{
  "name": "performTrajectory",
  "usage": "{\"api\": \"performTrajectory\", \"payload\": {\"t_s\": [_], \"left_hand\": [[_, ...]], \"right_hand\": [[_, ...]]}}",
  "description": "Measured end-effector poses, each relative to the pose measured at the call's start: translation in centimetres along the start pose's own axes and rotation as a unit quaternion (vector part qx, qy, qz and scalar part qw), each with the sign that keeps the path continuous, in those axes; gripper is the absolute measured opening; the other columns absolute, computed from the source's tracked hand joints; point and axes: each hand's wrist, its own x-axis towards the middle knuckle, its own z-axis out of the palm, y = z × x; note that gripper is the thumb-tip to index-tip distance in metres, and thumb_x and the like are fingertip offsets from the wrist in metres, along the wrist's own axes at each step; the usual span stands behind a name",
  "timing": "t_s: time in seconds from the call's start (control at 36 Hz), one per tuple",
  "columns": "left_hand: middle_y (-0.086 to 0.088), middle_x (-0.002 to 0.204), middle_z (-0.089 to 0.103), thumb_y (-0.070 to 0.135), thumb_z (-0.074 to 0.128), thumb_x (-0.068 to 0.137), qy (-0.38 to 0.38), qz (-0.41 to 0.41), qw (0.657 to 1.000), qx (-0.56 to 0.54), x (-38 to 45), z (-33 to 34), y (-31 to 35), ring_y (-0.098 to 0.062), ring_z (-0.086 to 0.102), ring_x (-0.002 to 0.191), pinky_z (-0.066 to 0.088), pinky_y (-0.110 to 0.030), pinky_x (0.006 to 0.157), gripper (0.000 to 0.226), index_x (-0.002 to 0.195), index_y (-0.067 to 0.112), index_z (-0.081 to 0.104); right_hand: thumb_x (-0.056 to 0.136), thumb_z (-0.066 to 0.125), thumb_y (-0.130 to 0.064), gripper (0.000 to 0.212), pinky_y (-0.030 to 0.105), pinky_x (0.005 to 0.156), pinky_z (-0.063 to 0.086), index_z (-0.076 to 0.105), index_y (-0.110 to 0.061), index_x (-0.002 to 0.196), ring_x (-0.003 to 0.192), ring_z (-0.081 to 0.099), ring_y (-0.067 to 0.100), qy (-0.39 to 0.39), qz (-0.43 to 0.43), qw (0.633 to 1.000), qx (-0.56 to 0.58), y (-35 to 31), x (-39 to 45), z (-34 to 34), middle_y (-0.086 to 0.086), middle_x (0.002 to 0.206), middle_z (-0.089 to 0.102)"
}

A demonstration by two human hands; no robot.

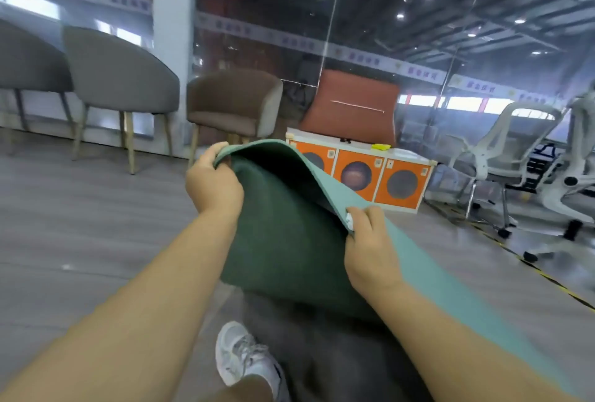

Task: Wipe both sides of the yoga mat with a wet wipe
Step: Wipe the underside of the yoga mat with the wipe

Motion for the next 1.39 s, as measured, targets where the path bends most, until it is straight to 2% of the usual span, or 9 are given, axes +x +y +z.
{"api": "performTrajectory", "payload": {"t_s": [0.11, 0.31, 0.47, 0.56, 0.67, 1.0, 1.22, 1.31, 1.39], "left_hand": [[0.004, 0.105, 0.065, -0.006, 0.039, 0.084, 0.028, 0.072, 0.997, -0.009, 1.0, -3.3, 4.5, -0.015, 0.06, 0.099, 0.048, -0.024, 0.091, 0.047, 0.109, 0.021, 0.069], [0.005, 0.117, 0.064, 0.006, 0.058, 0.088, -0.053, 0.205, 0.972, 0.105, -1.9, -7.7, 8.1, -0.012, 0.056, 0.109, 0.04, -0.017, 0.093, 0.037, 0.121, 0.021, 0.064], [0.011, 0.121, 0.057, 0.001, 0.074, 0.075, -0.16, 0.122, 0.964, 0.174, -5.3, -11.2, 5.0, -0.011, 0.056, 0.101, 0.043, -0.01, 0.078, 0.078, 0.14, 0.03, 0.043], [0.009, 0.124, 0.055, -0.006, 0.076, 0.07, -0.205, 0.081, 0.961, 0.168, -6.5, -12.9, 3.4, -0.015, 0.057, 0.103, 0.049, -0.029, 0.087, 0.096, 0.145, 0.037, 0.032], [0.015, 0.124, 0.045, -0.008, 0.076, 0.068, -0.248, 0.085, 0.947, 0.187, -8.8, -14.2, 1.6, -0.01, 0.045, 0.112, 0.042, -0.029, 0.087, 0.108, 0.148, 0.039, 0.019], [0.018, 0.133, 0.046, 0.0, 0.072, 0.076, -0.264, 0.216, 0.907, 0.248, -10.5, -11.5, 4.8, -0.01, 0.047, 0.107, 0.037, -0.024, 0.087, 0.097, 0.139, 0.054, 0.024], [-0.002, 0.127, 0.057, 0.004, 0.068, 0.081, -0.255, 0.319, 0.847, 0.34, -11.6, -10.4, 7.7, -0.026, 0.055, 0.106, 0.041, -0.03, 0.081, 0.094, 0.136, 0.061, 0.019], [-0.007, 0.123, 0.06, 0.005, 0.067, 0.082, -0.234, 0.338, 0.832, 0.372, -12.1, -10.1, 7.8, -0.03, 0.056, 0.106, 0.045, -0.039, 0.087, 0.096, 0.133, 0.064, 0.011], [-0.01, 0.119, 0.061, 0.002, 0.065, 0.082, -0.229, 0.341, 0.836, 0.364, -12.4, -9.4, 7.6, -0.032, 0.057, 0.102, 0.046, -0.04, 0.085, 0.095, 0.137, 0.059, 0.013]], "right_hand": [[0.078, 0.043, -0.003, 0.03, 0.03, 0.07, 0.04, 0.06, 0.004, 0.102, 0.078, 0.05, 0.029, 0.002, -0.01, 0.998, 0.056, -3.5, 1.7, -0.5, 0.015, 0.096, 0.051], [0.069, 0.065, 0.015, 0.034, 0.038, 0.056, 0.048, 0.062, 0.004, 0.101, 0.075, 0.054, 0.037, -0.029, -0.039, 0.999, 0.012, -2.9, 2.7, -4.2, 0.019, 0.094, 0.054], [0.077, 0.058, 0.009, 0.028, 0.033, 0.061, 0.036, 0.061, -0.001, 0.103, 0.087, 0.052, 0.035, -0.077, 0.017, 0.997, -0.02, -2.0, 0.2, -6.2, 0.015, 0.103, 0.053], [0.085, 0.05, 0.003, 0.023, 0.035, 0.063, 0.037, 0.056, -0.005, 0.105, 0.092, 0.048, 0.032, -0.108, 0.052, 0.992, -0.029, -2.2, -0.6, -6.6, 0.01, 0.108, 0.048], [0.085, 0.049, 0.005, 0.025, 0.038, 0.065, 0.04, 0.054, -0.005, 0.107, 0.09, 0.049, 0.033, -0.121, 0.074, 0.989, -0.025, -1.8, -1.4, -7.4, 0.012, 0.108, 0.046], [0.078, 0.059, 0.012, 0.025, 0.034, 0.057, 0.039, 0.062, 0.002, 0.1, 0.084, 0.051, 0.037, 0.008, 0.037, 0.998, -0.044, 1.1, -0.3, -13.3, 0.02, 0.099, 0.053], [0.071, 0.061, 0.017, 0.024, 0.028, 0.053, 0.032, 0.063, 0.003, 0.09, 0.067, 0.043, 0.026, 0.088, 0.009, 0.994, -0.067, 3.1, 1.0, -18.4, 0.019, 0.086, 0.052], [0.077, 0.051, 0.002, 0.018, 0.025, 0.051, 0.029, 0.064, 0.005, 0.089, 0.065, 0.05, 0.033, 0.109, -0.028, 0.99, -0.079, 3.4, 0.6, -20.1, 0.021, 0.082, 0.053], [0.076, 0.029, -0.025, 0.046, 0.016, 0.05, 0.019, 0.065, 0.004, 0.082, 0.061, 0.05, 0.031, 0.107, -0.064, 0.99, -0.063, 3.1, -0.4, -21.1, 0.02, 0.076, 0.054]]}}
